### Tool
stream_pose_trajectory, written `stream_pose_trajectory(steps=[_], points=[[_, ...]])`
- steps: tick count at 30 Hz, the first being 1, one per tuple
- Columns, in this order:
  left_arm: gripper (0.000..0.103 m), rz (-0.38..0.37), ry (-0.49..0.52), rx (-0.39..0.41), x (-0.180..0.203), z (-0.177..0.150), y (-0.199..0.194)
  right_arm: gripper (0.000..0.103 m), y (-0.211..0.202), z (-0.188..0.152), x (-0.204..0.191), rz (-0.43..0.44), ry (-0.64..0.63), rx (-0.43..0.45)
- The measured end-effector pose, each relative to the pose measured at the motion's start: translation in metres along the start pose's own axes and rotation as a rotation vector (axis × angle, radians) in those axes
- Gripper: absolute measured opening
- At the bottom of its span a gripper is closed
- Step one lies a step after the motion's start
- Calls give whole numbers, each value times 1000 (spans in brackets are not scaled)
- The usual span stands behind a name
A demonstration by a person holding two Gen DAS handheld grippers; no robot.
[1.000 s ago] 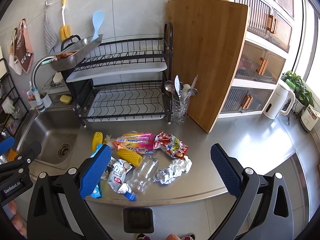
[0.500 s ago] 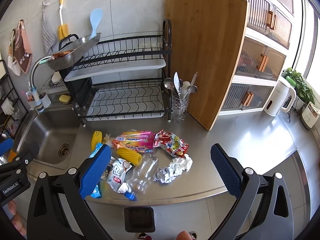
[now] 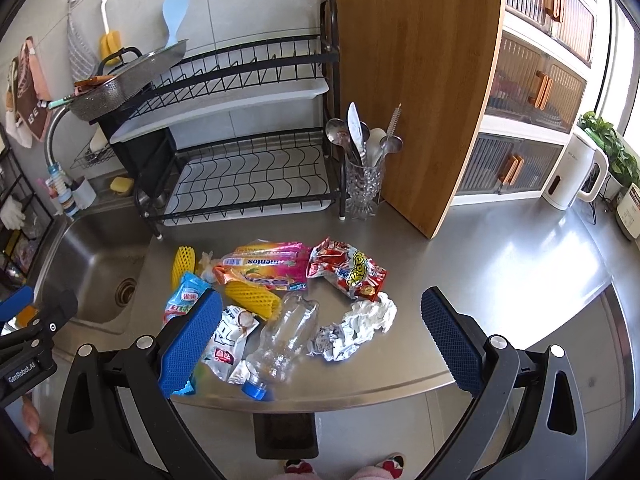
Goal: Collect trash
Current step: 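Grasp the ice-pop wrapper with the left tool while the right tool grasps the plastic bottle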
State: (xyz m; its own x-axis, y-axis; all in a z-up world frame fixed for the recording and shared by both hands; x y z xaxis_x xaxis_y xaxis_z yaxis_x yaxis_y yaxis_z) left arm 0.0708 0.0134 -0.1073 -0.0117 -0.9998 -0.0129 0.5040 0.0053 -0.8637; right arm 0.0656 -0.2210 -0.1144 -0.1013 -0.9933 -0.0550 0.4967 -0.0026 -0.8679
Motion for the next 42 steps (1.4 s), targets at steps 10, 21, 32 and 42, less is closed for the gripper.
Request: stream_pose_trajectory(steps=[10,21,32,42], points=[[94,-18,57,-109,3,-8,64,92,72,-13,-19,31,4,-148],[65,-96,89,-271,-1,-24,136,47,148,-38,-32,167,127,-383],[57,-109,111,-359,4,-40,176,40,182,-49,-30,190,203,-484],[57,-118,121,-407,5,-51,204,52,201,-47,-41,189,213,-520]])
Point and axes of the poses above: each gripper's, at about its wrist camera, not at the fingertips, and y roughly the way its jaws point, x to its right, z to its top, the point moved 5 cm from there along y, roughly the way its jaws point, and after that the axes turned 10 degrees about -x, right-handed, at the moved point
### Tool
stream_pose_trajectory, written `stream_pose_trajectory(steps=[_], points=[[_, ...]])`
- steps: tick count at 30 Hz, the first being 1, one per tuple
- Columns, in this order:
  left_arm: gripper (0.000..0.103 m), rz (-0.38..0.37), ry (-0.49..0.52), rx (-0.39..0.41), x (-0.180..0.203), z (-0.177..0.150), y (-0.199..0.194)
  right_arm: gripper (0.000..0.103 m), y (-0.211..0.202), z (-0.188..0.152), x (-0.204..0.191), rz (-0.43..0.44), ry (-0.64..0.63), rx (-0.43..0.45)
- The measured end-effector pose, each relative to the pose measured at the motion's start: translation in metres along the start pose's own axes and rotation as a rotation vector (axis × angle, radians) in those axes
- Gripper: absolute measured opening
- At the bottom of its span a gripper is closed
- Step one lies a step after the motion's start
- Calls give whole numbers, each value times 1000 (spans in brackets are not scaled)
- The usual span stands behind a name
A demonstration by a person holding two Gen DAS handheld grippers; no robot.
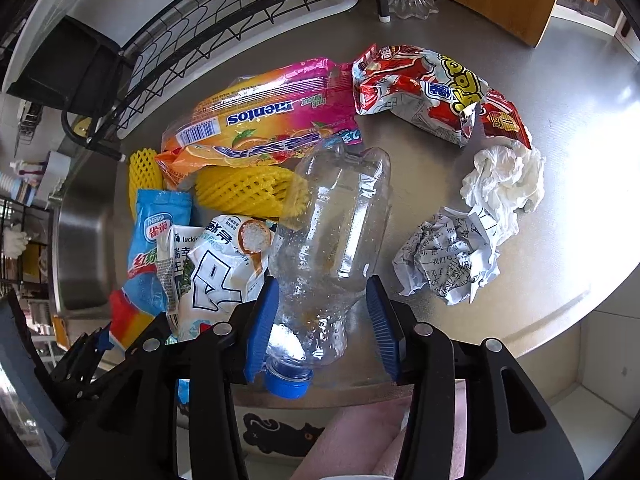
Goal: Collect trash
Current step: 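Grasp the ice-pop wrapper with the left tool while the right tool grasps the plastic bottle, then carry the wrapper down to the black bin and open the left tool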
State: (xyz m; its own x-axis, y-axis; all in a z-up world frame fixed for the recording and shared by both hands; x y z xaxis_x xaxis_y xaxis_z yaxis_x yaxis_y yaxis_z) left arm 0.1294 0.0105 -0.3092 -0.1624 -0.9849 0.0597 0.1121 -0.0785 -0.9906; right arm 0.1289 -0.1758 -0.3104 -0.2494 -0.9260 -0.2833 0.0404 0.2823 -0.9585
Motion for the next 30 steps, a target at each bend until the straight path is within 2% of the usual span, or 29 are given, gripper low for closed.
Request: stream_pose_trajectory(steps=[6,13,15,17,19,25,30], points=[[53,-16,6,-14,-1,2,10,58,14,5,-8,-13,-6,-11],[50,-22,10,-43,-2,3,27,59,43,8,-8,-27,0,-56],[43,-25,12,-49,-2,2,30,56,40,8,-9,-37,2,-36],[30,-24,11,-43,-3,2,28,53,38,9,-8,-29,10,-34],[22,-36,-1,-41,-5,3,25,52,35,9,-6,-30,15,-28],[18,-57,-33,1,-15,2,6,51,12,-1,-2,-20,9,21],[14,-35,-28,52,-14,-2,-19,51,-23,-11,1,-14,0,91]])
Point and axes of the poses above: each gripper's, at about its wrist camera, not at the fingertips, and y roughly the way its jaws point, x to its right, z to its top, the point moved 5 cm from there along y, roughly the way its jaws point, and after that the axes turned 10 degrees about -x, right-handed, at the moved point
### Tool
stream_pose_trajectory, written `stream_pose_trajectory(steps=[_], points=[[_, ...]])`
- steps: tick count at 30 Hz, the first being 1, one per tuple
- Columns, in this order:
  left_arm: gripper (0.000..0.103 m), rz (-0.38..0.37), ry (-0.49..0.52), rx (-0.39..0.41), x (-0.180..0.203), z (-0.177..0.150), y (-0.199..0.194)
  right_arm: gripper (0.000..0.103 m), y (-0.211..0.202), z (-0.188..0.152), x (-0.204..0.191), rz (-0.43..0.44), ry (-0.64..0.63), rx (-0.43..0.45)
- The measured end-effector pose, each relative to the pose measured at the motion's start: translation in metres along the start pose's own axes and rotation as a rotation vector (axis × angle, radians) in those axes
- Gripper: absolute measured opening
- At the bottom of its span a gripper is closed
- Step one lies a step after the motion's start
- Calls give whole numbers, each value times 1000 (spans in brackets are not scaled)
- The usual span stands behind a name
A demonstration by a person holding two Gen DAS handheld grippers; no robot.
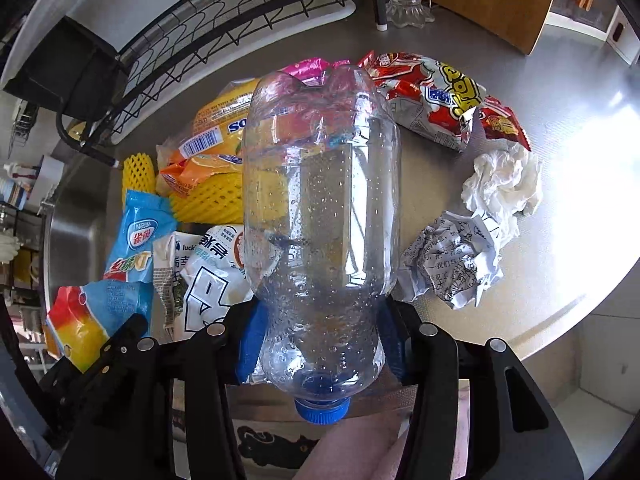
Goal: Collect trash
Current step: 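Carry the wrapper down to the black bin and open the left tool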
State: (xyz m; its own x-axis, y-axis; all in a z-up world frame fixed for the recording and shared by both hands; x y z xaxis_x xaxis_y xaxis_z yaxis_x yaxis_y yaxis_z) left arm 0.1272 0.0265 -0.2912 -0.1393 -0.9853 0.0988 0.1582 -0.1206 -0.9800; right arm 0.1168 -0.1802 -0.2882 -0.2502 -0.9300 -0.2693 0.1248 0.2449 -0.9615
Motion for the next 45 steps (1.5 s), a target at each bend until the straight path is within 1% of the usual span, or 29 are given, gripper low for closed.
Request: stream_pose_trajectory(steps=[2,6,8,12,16,19,25,29,33,39,43,45], points=[[12,14,4,23,2,-3,-12,51,-12,-3,3,1,-10,25],[11,32,-3,70,6,-12,-36,51,-27,-9,7,15,-26,45],[11,56,-8,94,7,-15,-47,51,-26,-17,1,22,-36,60],[10,80,-1,131,17,-27,-70,51,-43,-26,4,58,-49,87],[10,94,-1,164,27,-46,-92,51,-55,-39,-3,88,-89,98],[10,106,-8,177,33,-63,-101,51,-64,-55,2,90,-116,104],[10,122,-38,170,48,-105,-106,51,-73,-88,19,95,-167,97],[10,124,-59,141,65,-141,-99,51,-71,-116,37,118,-203,75],[11,130,-79,96,79,-179,-84,51,-57,-148,52,131,-241,38],[11,106,-100,27,79,-227,-44,51,-13,-188,59,118,-304,-43],[11,90,-89,-23,69,-246,-4,51,26,-202,59,85,-321,-87],[11,75,-79,-44,63,-252,18,51,49,-207,59,88,-306,-109]])
Point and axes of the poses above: each gripper's, at about its wrist camera, not at the fingertips, and y roughly the way its jaws point, x to its right, z to its top, the point moved 5 cm from there along y, roughly the way its jaws point, and after that the axes turned 10 degrees about -x, right-handed, at the moved point
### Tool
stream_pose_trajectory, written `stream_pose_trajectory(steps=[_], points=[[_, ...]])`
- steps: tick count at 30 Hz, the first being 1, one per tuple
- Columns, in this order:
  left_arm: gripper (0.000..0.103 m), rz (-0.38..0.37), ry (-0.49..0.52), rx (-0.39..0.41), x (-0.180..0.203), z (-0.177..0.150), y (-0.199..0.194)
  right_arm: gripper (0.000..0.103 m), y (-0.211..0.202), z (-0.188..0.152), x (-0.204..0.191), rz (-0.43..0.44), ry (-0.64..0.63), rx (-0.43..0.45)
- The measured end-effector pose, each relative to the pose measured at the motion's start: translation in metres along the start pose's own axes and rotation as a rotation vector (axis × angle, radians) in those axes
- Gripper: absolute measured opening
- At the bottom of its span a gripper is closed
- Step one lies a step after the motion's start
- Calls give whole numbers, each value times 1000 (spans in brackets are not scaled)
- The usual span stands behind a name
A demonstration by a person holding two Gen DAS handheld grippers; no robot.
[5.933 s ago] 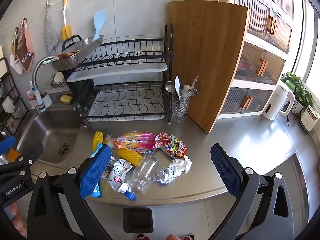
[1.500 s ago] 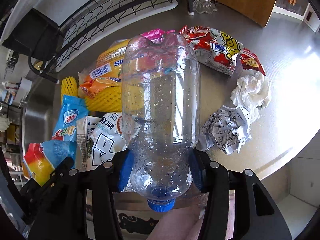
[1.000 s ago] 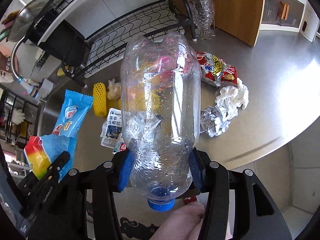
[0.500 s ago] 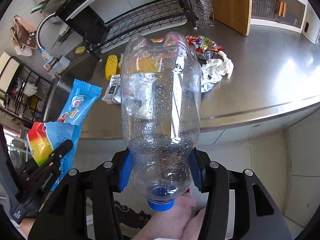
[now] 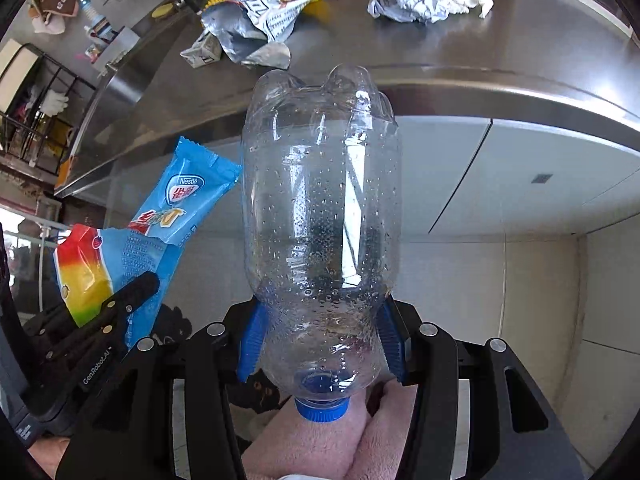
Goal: Collect trash
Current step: 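Carry the wrapper down to the black bin and open the left tool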
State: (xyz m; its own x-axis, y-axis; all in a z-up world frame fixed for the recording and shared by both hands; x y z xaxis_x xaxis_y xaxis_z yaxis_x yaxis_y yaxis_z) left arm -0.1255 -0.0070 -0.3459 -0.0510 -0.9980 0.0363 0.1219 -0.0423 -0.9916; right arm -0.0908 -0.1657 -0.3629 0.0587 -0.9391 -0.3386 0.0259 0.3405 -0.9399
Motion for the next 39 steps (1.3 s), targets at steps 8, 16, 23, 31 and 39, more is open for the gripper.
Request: stream_pose_trajectory(steps=[8,16,23,31,39], points=[[9,-55,13,-66,-23,-13,102,51,100,3,6,57,67,-60],[9,-133,43,-155,-27,-9,200,51,192,19,22,82,151,-139],[9,-190,-6,-227,-34,-4,266,51,264,32,44,87,239,-223],[9,-184,33,-257,-27,1,305,51,306,40,52,95,301,-247],[30,-195,41,-280,-23,15,310,70,307,47,49,121,343,-261]])
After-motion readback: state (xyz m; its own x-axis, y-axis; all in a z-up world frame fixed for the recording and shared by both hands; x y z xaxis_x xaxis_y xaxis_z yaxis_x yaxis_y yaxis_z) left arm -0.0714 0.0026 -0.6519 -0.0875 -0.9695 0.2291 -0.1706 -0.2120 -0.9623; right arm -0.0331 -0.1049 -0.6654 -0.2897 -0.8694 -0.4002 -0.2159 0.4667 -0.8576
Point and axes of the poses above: each gripper's, at about its wrist camera, not at the fingertips, and y roughly the way its jaws point, x to its right, z to its top, the point moved 5 cm from there along y, roughly the way its jaws point, and after that the axes turned 10 degrees about -x, right-handed, at the moved point
